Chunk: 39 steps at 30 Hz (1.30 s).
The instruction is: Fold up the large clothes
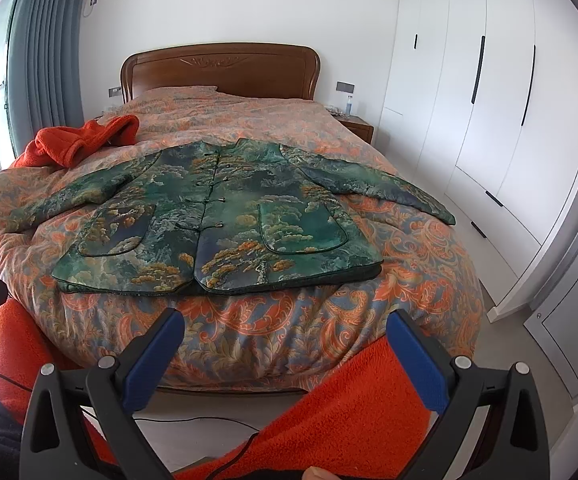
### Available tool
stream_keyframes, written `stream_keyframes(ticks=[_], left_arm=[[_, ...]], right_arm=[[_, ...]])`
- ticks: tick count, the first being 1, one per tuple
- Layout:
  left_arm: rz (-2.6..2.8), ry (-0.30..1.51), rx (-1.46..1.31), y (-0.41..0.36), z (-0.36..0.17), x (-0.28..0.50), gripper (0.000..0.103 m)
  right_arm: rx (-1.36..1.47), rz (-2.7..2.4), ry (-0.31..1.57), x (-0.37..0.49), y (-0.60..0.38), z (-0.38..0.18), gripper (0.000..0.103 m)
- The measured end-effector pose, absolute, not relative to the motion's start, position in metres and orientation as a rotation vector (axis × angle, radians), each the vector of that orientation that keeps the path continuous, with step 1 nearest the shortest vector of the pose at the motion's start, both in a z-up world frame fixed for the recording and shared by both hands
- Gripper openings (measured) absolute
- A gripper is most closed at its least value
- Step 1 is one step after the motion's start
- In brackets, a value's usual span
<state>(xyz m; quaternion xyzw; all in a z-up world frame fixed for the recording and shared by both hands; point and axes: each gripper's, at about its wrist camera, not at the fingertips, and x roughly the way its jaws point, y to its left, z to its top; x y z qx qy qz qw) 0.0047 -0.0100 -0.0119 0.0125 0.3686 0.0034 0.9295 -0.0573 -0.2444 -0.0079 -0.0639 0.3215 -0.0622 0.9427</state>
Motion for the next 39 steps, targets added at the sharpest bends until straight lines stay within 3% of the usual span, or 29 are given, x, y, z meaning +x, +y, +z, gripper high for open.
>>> stream_keyframes(ticks=[21,39], left_arm=[[0.009,0.77,0.036,-0.013,-0.015,0.011,0.103],[0.048,0.762,0.029,-0.006,-0.018,0.044,0.103]], right_arm=[[-0.118,-0.132,0.687,-0.049,-0.25,-0.014,0.103],[-0.106,-0.169,0.588,-0.019,-0.267,0.001,0.103]])
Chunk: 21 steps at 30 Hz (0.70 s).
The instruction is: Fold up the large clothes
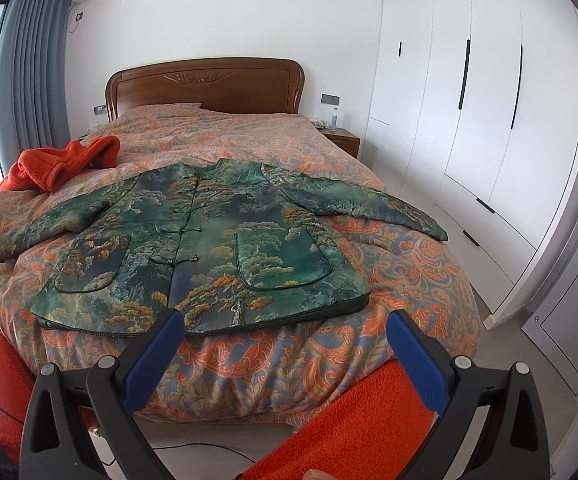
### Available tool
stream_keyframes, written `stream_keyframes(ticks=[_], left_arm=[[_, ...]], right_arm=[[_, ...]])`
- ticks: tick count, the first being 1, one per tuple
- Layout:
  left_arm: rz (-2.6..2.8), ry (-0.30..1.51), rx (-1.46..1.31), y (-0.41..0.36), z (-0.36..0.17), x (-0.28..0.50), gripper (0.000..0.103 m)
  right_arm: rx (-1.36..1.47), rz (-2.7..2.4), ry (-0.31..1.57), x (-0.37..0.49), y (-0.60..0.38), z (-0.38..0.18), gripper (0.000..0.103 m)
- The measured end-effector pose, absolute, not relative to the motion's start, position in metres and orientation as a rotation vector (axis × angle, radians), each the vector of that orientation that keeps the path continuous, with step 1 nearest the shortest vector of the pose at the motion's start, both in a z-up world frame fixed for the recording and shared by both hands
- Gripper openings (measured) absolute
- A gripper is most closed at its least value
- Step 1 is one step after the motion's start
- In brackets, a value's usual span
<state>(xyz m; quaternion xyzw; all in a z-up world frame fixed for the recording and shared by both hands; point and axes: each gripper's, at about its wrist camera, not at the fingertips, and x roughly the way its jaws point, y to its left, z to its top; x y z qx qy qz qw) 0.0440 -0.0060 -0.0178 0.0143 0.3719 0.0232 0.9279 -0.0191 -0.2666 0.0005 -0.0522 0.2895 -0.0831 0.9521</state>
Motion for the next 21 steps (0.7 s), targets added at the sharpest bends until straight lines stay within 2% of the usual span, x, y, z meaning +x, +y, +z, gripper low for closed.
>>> stream_keyframes(ticks=[13,21], left_arm=[[0.049,0.703,0.032,0.001,-0.013,0.056,0.103],[0.039,0.74,0.019,0.003,-0.022,0.078,0.103]], right_arm=[[-0.126,-0.1,0.462,-0.004,-0.269,0.015,0.103],[-0.118,-0.045,0.553,0.022,-0.271,0.0,0.103]])
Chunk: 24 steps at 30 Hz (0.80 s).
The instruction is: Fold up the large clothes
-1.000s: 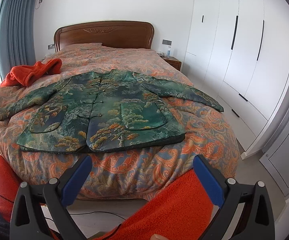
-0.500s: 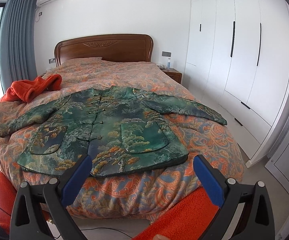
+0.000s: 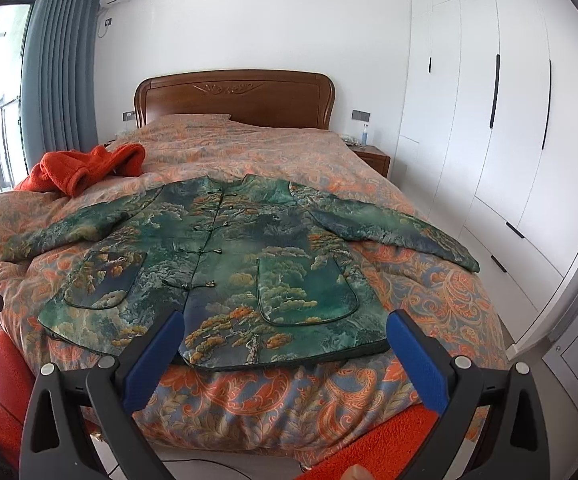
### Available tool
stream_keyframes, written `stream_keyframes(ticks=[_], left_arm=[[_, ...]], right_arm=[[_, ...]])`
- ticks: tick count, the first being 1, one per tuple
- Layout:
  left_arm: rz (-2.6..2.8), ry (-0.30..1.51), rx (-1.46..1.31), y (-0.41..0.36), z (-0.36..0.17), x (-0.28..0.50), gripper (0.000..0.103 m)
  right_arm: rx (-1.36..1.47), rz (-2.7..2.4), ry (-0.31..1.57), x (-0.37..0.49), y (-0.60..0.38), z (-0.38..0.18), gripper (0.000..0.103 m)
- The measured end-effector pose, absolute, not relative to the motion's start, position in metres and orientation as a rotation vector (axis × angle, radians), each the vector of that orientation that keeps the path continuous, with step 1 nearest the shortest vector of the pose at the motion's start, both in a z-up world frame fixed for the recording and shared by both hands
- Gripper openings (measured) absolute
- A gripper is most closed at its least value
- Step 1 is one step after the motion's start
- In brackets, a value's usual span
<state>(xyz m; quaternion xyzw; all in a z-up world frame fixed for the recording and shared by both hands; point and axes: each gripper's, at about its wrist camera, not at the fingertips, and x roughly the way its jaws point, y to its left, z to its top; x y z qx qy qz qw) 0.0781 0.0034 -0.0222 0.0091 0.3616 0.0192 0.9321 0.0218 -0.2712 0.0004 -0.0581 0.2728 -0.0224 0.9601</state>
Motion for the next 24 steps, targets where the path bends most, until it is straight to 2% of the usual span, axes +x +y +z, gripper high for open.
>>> stream_keyframes(ticks=[4,15,24], left_arm=[[0.039,0.747,0.013,0.001,-0.022,0.087,0.103],[0.037,0.761,0.014,-0.017,-0.019,0.112,0.103],[0.047,0.771,0.034,-0.032,-0.019,0.126,0.103]], right_arm=[[-0.099,-0.066,0.594,0.033,-0.281,-0.011,0.103],[-0.089,-0.149,0.537,0.072,-0.334,-0.007,0.103],[0.169,-0.228,0.539,0.144,-0.449,-0.007,0.103]])
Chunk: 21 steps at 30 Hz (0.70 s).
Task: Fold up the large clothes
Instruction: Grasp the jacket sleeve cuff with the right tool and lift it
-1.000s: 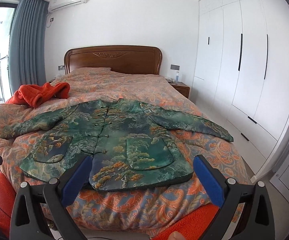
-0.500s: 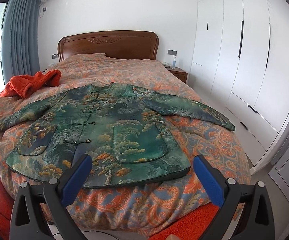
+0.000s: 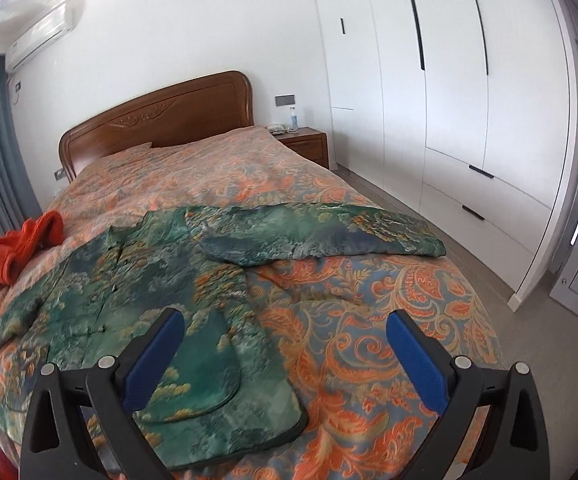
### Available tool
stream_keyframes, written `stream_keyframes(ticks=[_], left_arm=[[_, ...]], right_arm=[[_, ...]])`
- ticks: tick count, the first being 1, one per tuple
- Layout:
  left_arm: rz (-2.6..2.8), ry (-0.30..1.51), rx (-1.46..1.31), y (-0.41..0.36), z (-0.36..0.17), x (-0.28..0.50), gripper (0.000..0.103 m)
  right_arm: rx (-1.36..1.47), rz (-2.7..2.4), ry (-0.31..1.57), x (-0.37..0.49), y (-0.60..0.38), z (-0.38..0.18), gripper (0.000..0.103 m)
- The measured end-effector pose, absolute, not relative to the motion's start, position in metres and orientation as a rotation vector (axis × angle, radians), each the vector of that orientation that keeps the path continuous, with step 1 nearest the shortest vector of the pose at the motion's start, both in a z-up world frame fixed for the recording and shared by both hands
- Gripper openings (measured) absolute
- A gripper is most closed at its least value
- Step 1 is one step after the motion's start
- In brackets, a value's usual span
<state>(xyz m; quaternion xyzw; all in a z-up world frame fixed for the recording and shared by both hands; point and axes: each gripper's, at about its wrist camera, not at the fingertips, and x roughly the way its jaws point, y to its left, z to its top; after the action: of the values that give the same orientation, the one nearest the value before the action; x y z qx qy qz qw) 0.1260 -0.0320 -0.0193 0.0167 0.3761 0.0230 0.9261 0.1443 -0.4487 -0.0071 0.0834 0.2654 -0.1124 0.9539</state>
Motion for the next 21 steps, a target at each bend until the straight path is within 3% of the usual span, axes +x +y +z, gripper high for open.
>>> stream_keyframes(ticks=[11,21], left_arm=[[0.071,0.834,0.046,-0.041,-0.034,0.144,0.103],[0.076,0.874,0.063,-0.049,-0.042,0.153,0.103]], right_arm=[[0.602,-0.324,0.607,0.26,-0.637,-0.07,0.103],[1.063,-0.392,0.556,0.311,-0.724,-0.136,0.1]])
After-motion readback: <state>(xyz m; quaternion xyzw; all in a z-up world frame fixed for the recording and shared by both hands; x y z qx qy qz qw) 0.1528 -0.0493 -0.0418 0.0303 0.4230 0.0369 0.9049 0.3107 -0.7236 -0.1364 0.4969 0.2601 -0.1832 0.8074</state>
